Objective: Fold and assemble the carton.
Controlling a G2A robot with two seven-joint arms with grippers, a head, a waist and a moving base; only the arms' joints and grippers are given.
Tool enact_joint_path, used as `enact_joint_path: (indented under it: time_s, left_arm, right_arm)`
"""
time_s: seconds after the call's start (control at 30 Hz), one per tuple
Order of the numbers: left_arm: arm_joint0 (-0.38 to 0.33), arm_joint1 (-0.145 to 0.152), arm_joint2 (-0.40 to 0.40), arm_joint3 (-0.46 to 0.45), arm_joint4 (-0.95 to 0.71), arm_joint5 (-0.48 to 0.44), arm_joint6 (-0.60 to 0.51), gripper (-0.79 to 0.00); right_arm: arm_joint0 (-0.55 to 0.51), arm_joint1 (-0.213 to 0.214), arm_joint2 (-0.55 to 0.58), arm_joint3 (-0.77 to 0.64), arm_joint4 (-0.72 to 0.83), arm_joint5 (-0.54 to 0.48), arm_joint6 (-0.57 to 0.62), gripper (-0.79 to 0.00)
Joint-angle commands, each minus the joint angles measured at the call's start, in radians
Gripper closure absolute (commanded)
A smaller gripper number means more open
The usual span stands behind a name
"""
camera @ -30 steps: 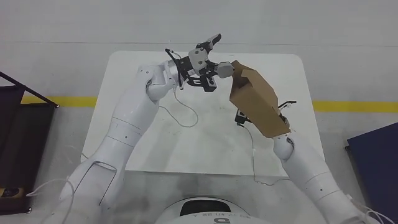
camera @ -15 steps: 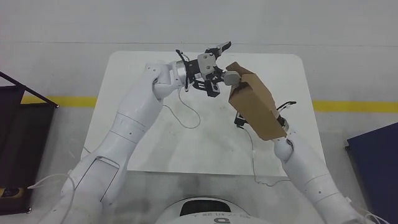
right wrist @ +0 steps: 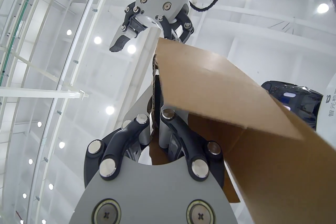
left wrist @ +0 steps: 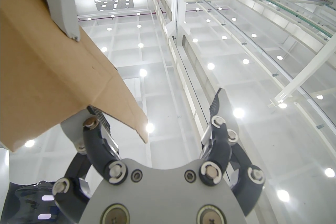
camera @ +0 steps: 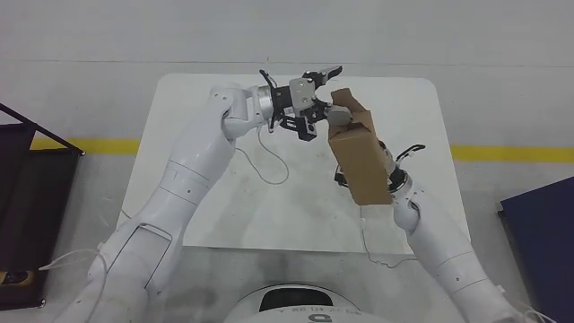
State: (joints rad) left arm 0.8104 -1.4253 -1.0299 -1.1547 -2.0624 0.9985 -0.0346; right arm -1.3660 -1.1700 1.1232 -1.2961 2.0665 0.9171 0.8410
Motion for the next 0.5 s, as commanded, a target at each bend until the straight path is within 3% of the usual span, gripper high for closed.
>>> enact_joint_path:
  time_s: [0.0, 0.47]
  left_arm:
    - [0.002, 0.003, -0.01, -0.004, -0.004, -0.001, 0.01, -0.646]
    - [0.013, 0.018, -0.066, -0.047, -0.072, -0.005, 0.044, -0.582]
  right_arm:
    - [0.0, -0.002, 0.001, 0.0, -0.015, -0.008, 0.001, 0.0]
    - [0.009, -0.017, 0.006, 0.003, -0.065, -0.021, 0.001, 0.0]
